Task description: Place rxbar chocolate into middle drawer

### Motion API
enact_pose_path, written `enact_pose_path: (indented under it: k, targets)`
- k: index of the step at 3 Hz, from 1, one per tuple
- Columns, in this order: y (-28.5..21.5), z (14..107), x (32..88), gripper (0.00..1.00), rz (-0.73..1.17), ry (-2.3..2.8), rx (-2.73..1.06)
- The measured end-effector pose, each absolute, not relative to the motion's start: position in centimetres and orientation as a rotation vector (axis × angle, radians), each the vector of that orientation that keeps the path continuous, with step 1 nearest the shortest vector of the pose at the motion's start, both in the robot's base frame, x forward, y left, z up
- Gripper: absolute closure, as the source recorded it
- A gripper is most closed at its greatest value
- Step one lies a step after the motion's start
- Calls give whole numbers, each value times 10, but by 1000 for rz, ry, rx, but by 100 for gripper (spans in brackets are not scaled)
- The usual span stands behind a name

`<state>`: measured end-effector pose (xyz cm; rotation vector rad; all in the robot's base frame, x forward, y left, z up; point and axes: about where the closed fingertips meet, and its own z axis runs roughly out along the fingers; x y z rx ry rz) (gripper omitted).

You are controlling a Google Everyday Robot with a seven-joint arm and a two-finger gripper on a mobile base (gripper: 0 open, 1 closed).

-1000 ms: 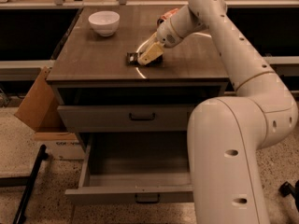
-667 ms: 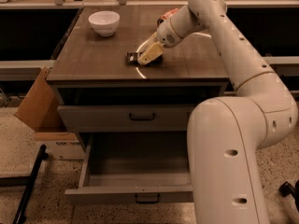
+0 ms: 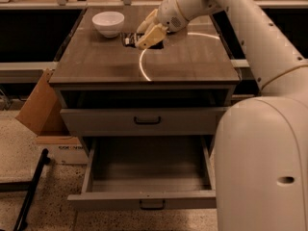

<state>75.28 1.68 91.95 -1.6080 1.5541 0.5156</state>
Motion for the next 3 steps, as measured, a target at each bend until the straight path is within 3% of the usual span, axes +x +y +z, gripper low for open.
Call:
enact_pose_path:
  k: [3]
  targets:
    - [34, 924, 725, 100, 542, 1491, -1674]
